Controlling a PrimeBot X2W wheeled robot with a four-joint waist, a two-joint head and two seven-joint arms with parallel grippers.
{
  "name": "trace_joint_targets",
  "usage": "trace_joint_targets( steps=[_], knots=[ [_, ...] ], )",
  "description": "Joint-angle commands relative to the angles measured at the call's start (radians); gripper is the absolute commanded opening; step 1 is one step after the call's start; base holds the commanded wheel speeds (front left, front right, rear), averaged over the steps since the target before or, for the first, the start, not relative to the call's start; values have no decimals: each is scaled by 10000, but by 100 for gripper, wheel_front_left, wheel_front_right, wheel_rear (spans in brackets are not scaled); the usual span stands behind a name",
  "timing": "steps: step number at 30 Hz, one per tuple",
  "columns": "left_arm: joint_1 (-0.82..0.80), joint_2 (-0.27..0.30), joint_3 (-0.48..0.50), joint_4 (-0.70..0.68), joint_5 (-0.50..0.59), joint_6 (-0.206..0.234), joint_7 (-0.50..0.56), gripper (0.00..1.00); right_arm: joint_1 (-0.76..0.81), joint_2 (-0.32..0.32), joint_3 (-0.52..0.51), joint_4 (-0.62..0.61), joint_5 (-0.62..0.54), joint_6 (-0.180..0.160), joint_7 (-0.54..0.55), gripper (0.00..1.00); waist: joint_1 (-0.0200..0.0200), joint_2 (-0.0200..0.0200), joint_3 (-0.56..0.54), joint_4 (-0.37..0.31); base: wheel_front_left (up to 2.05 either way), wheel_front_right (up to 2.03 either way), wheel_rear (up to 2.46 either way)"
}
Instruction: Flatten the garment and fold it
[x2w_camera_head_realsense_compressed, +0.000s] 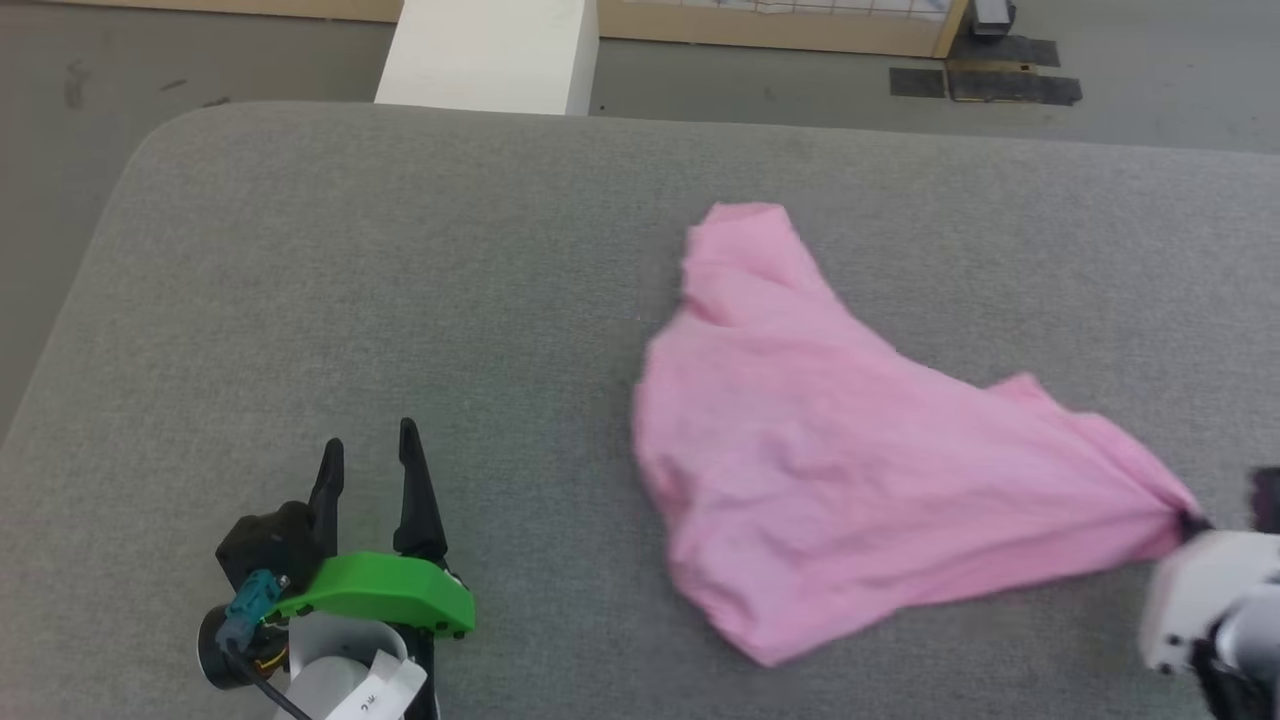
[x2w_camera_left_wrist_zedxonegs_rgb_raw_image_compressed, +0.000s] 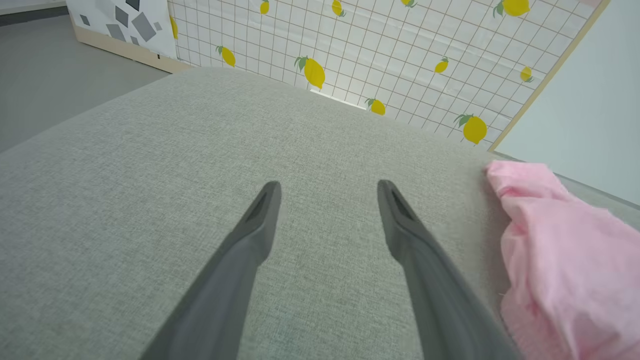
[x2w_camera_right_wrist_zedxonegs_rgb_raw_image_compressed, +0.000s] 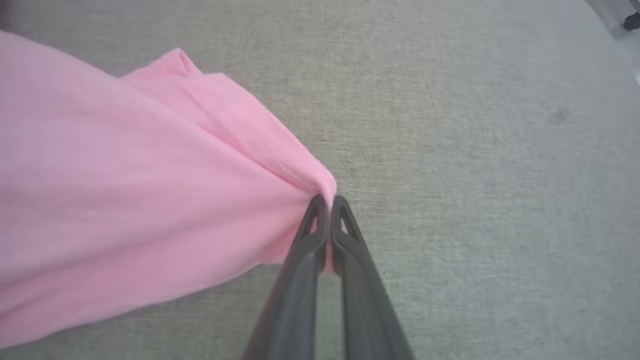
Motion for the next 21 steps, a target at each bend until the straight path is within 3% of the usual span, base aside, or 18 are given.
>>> trace_joint_targets(
  steps=[1, 5, 9, 10, 11, 17, 21],
  knots=[
    [-66, -39, 1, 31, 186, -61, -82, 100, 215, -6, -539, -116, 49, -19, -67, 0, 0, -1, -57, -172, 0, 0, 0],
    [-97, -1, -65, 66, 241, -117, -83, 100, 594, -2, -1625, 65, 328, -19, -58, 0, 0, -1, -90, -405, 0, 0, 0],
    [-172, 55, -213, 97, 285, -231, -59, 100, 734, -1, -1676, 624, 651, -19, -322, 0, 0, -1, -134, -599, 0, 0, 0],
    [-194, 74, -257, 95, 300, -271, -48, 100, 734, -1, -1543, 669, 774, -19, -564, 64, 0, -1, -150, -639, 0, 0, 0],
    [-225, 103, -325, 85, 317, -342, -36, 100, 719, -1, -1355, 706, 993, -19, -943, 100, 0, -1, -178, -689, 0, 0, 0],
    [-587, 228, -1080, 24, 594, -939, 202, 100, 598, 0, -54, 224, 1620, -19, -3439, 100, 0, -1, -275, -882, 0, 0, 0],
    [-1147, 247, -1912, 295, 833, -1584, 773, 100, 622, 0, 821, -187, 1809, -19, -4399, 100, 0, -1, -271, -1038, 0, 0, 0]
  ],
)
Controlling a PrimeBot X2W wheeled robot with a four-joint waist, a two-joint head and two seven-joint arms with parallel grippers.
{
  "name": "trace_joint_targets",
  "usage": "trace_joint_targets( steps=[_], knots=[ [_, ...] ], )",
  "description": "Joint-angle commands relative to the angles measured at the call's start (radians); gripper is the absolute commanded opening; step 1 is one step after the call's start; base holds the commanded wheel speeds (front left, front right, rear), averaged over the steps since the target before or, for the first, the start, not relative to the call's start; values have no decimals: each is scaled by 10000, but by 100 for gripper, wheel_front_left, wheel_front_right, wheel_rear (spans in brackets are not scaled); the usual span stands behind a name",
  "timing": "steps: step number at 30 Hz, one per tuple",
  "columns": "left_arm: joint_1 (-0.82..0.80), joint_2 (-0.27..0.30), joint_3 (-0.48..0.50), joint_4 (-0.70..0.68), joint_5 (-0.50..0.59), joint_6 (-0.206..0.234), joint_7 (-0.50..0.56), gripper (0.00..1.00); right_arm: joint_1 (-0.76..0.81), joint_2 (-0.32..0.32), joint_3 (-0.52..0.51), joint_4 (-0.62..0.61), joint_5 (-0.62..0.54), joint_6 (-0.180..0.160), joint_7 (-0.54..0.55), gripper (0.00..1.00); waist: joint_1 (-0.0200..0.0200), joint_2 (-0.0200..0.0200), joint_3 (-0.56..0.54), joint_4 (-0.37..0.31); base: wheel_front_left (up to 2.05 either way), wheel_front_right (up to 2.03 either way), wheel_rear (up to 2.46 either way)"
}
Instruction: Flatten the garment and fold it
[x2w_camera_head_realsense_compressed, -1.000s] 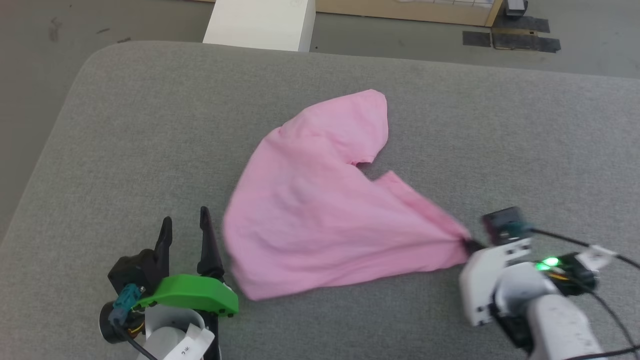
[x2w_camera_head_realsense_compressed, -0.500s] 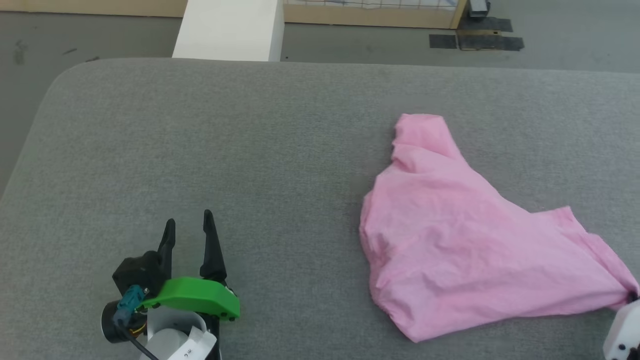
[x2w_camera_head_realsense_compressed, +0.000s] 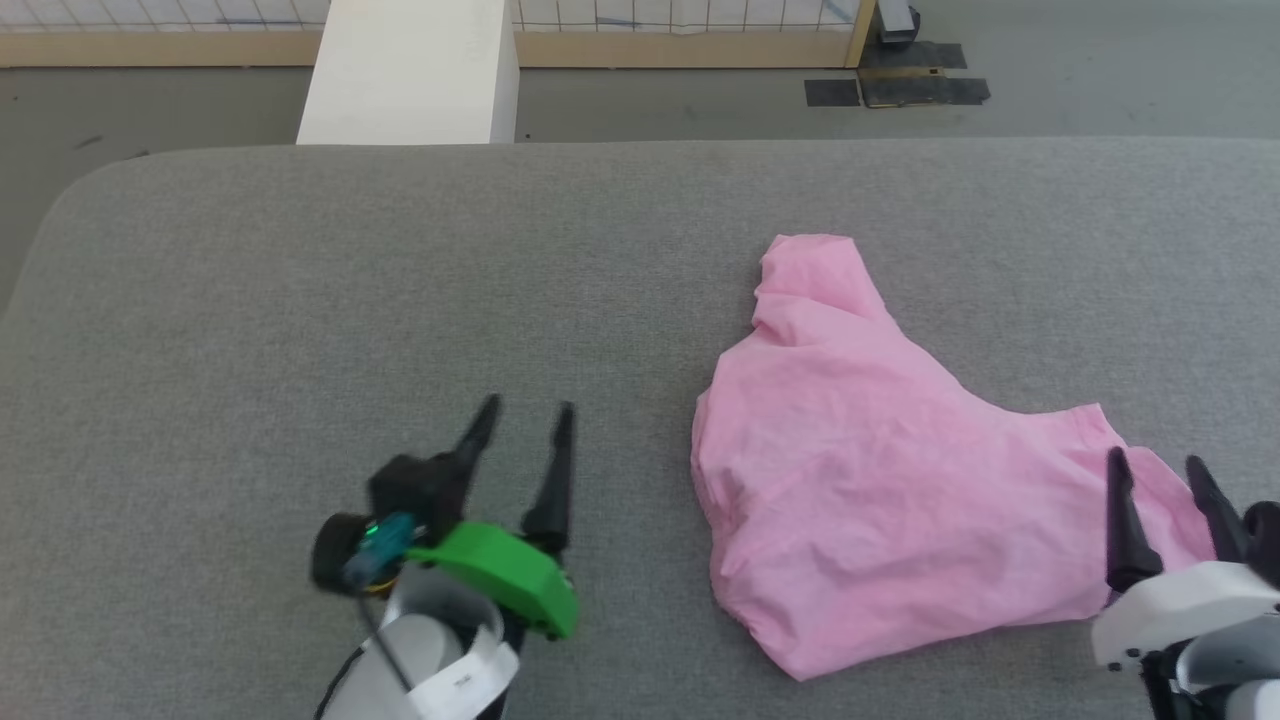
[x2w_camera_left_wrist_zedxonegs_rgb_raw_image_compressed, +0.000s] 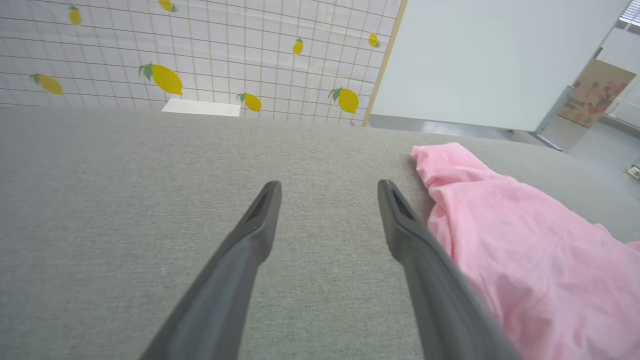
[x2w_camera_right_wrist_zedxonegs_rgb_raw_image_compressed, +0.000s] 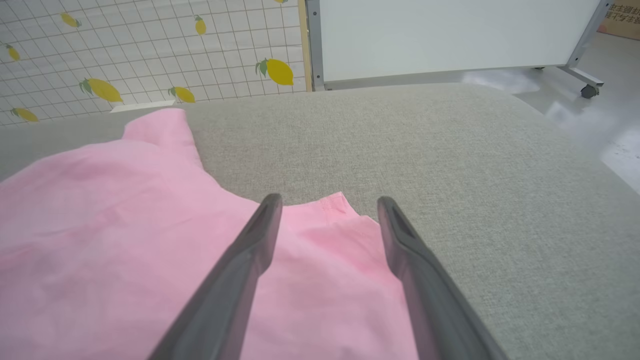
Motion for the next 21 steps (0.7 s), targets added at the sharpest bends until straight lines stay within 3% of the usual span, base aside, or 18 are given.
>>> trace_joint_targets(
  steps=[1, 4, 8, 20, 21],
  knots=[
    [-371, 57, -295, 178, 217, -266, 276, 100, -22, 2, 242, -126, 91, -19, -181, 100, 0, 0, 0, -92, 0, 0, 0],
    [-975, 44, -1047, 694, 373, -883, 1133, 100, 8, 2, 670, -291, 114, -19, -276, 100, 0, 0, 42, -216, 0, 0, 0],
    [-1918, -16, -1788, 1398, 470, -1320, 2192, 100, -29, 2, 967, -398, 180, -19, -256, 100, 0, 0, 185, -355, 0, 0, 0],
    [-4513, 305, -3607, 3664, -458, -1659, 5855, 100, -402, 3, 1717, -274, 608, -19, -492, 100, 0, 0, 815, -1206, 0, 0, 0],
    [-4638, 365, -3751, 3854, -516, -1660, 6272, 71, -428, 3, 1761, -245, 637, -19, -529, 100, 0, 0, 868, -1264, 0, 0, 0]
  ],
)
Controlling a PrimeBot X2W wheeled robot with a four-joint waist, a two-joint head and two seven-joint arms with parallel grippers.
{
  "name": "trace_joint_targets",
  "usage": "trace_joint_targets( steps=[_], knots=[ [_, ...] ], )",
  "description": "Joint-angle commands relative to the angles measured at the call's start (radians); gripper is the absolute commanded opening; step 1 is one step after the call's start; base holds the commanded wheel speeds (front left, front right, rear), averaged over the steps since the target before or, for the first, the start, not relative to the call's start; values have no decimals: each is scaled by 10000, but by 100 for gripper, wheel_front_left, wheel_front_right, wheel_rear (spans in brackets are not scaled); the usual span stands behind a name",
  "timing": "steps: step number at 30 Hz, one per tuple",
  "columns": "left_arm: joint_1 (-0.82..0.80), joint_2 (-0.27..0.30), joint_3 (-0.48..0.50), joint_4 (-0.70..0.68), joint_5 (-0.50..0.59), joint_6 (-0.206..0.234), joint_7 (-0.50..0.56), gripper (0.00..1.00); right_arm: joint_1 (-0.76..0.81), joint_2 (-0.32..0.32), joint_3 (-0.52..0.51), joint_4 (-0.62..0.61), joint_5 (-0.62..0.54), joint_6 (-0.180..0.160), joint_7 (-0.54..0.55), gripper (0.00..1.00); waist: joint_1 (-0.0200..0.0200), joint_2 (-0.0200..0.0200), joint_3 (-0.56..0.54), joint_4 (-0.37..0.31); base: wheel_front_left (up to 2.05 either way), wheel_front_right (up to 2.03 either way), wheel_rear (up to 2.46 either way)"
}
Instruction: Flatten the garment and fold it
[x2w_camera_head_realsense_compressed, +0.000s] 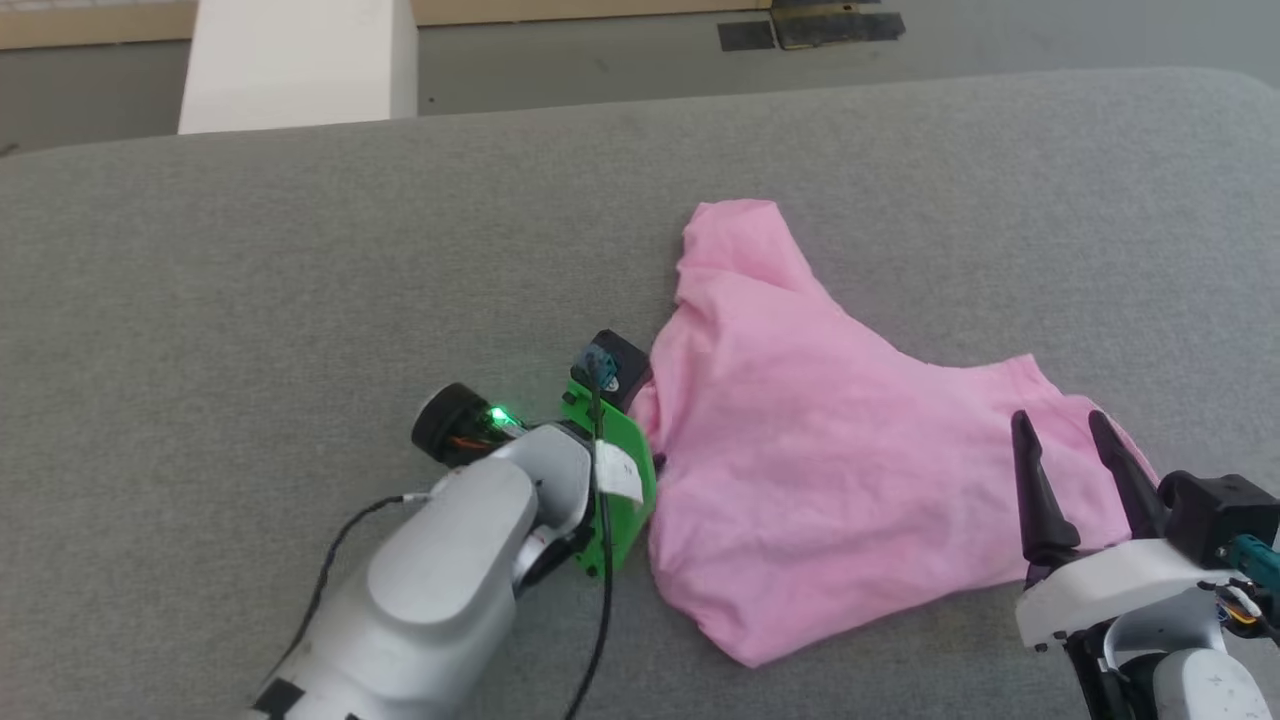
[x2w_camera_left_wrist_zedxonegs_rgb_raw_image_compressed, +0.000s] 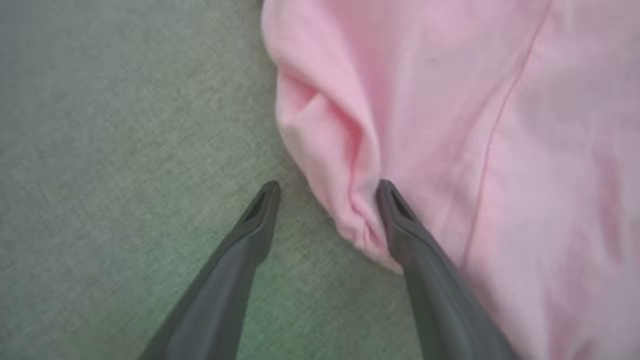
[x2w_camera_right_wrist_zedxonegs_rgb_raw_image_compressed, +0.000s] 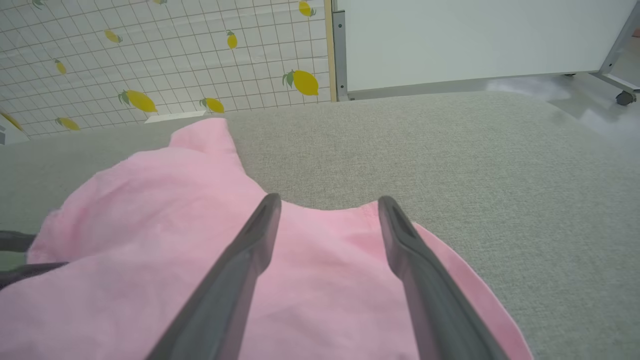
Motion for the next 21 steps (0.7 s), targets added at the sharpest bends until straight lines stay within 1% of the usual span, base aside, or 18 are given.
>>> trace_joint_targets(
  steps=[1, 2, 4, 8, 10, 14, 18, 21],
  knots=[
    [-271, 181, -70, 297, -174, -48, 508, 18, -177, -1, 64, 75, 109, -19, -123, 100, 0, -1, 297, -292, 0, 0, 0],
    [-417, 200, -38, 471, -256, -43, 828, 0, -207, -1, 100, 111, 148, -19, -170, 100, 0, -1, 375, -341, 0, 0, 0],
    [-717, 214, 79, 646, -269, 127, 1017, 0, -260, -1, 129, 170, 198, -19, -233, 100, 0, -1, 507, -392, 0, 0, 0],
    [-1655, 429, 323, 982, 140, 783, 841, 0, -467, -1, 210, 269, 282, -19, -364, 100, 0, -1, 875, -484, 0, 0, 0],
    [-2093, 572, 493, 1188, 243, 1032, 756, 0, -596, -1, 275, 318, 312, -19, -419, 100, 0, -1, 1025, -541, 0, 0, 0],
    [-3001, 874, 781, 1590, 417, 1398, 634, 0, -859, -1, 433, 419, 376, -19, -518, 100, 0, -1, 1296, -618, 0, 0, 0],
    [-3797, 1065, 1158, 1933, 470, 1813, 202, 0, -1084, -1, 659, 575, 443, -19, -603, 100, 0, -1, 1458, -688, 0, 0, 0],
    [-4031, 1010, 1352, 2102, 415, 2000, -327, 0, -1197, -1, 742, 700, 479, -19, -672, 100, 0, -1, 1484, -703, 0, 0, 0]
  ],
)
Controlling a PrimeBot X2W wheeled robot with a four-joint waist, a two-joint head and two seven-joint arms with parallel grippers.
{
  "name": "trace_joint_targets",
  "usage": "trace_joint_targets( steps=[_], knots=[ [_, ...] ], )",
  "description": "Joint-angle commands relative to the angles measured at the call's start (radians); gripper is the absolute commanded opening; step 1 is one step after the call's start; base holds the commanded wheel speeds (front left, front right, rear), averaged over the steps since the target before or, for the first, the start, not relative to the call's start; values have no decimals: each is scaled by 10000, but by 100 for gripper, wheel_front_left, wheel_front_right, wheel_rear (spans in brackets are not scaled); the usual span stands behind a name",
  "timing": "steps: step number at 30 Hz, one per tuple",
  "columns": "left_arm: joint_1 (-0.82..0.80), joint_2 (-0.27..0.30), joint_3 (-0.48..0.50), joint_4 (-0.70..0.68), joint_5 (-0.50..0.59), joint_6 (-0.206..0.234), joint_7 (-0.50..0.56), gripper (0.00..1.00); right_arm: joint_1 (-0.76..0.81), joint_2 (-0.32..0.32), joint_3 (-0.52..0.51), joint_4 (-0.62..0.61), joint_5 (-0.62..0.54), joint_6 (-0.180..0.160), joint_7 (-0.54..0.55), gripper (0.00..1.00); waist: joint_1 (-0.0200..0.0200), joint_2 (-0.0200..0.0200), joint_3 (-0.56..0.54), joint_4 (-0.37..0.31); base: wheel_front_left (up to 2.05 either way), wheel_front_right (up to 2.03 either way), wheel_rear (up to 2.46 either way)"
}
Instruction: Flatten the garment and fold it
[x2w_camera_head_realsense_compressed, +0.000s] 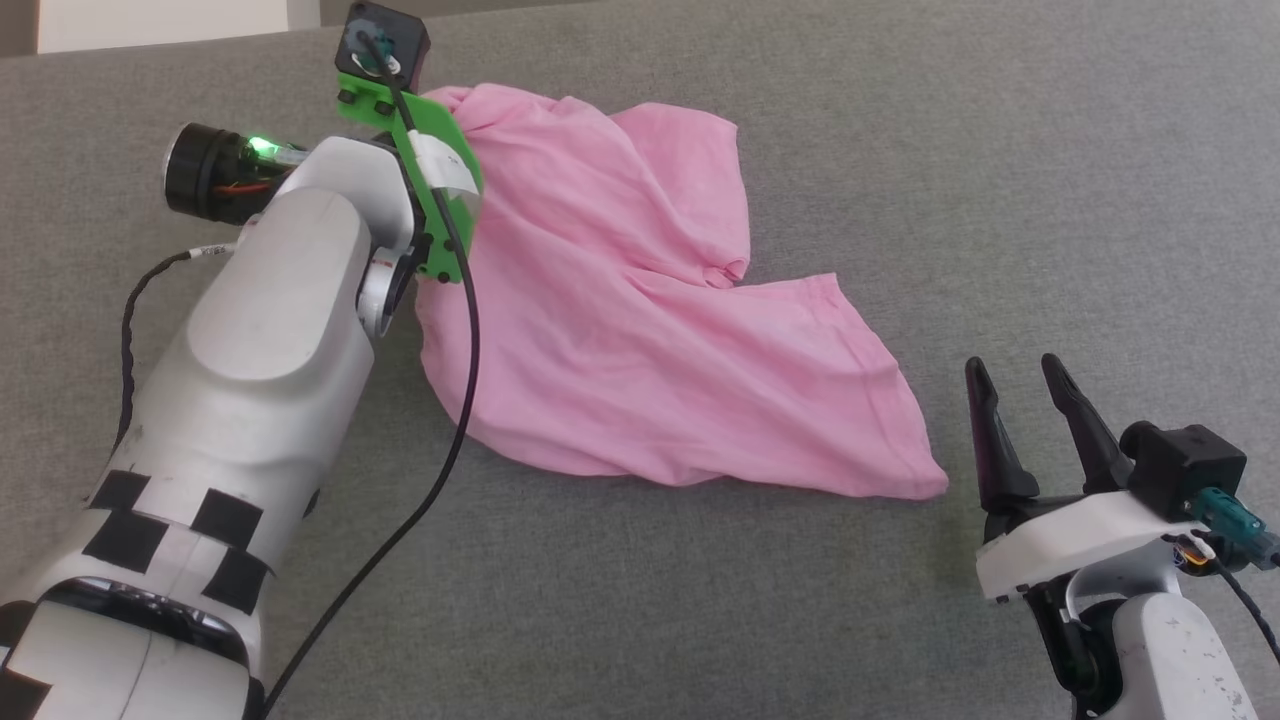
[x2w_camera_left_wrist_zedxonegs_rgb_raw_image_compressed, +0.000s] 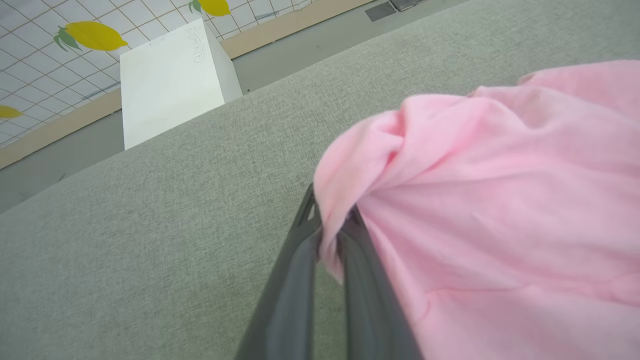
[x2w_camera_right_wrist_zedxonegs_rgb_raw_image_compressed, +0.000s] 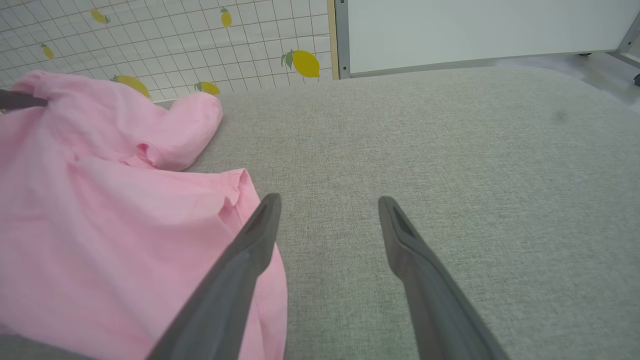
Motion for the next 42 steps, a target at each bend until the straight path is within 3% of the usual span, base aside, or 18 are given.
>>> trace_joint_targets(
  steps=[1, 2, 3, 10, 15, 19, 25, 30, 42],
  knots=[
    [-61, -53, 104, 105, -35, 120, -304, 0, -189, 1, 23, 74, 63, -19, -96, 100, -1, -1, -2, -6, 0, 0, 0],
    [-7, -116, 154, 141, -102, 122, -505, 43, -201, 1, 19, 105, 63, -19, -113, 100, -1, -1, -23, 13, 0, 0, 0],
    [114, -190, 196, 210, -184, 107, -736, 100, -206, 1, 4, 139, 56, -19, -136, 100, -1, -1, -82, 52, 0, 0, 0],
    [1596, -666, 897, -205, -881, 537, -3106, 100, -94, 1, -208, 2, -246, -19, -130, 100, -1, -1, -606, 464, 0, 0, 0],
    [3313, -847, 1533, -1511, -1348, 787, -5553, 100, -271, -25, 74, -160, -956, -19, 330, 100, -1, -1, -806, 846, 0, 0, 0],
    [4661, -772, 1891, -2808, -1440, 839, -6571, 100, -801, -325, 574, 170, -1335, -19, 1094, 100, -1, -1, -757, 1171, 0, 0, 0],
    [6340, -649, 3009, -5429, -751, 1071, -6739, 100, -1952, -559, 713, 1332, -1399, -19, 2604, 100, -1, -1, -534, 1616, 0, 0, 0],
    [7432, -944, 3719, -6594, -175, 877, -6742, 100, -2518, -487, 532, 2155, -1028, -19, 4245, 100, -1, -1, -520, 1969, 0, 0, 0],
    [8273, -1527, 4539, -6767, 396, 329, -6744, 100, -1515, -559, 784, 628, -49, -19, 6698, 97, -1, -1, -893, 2084, 0, 0, 0]
  ],
)
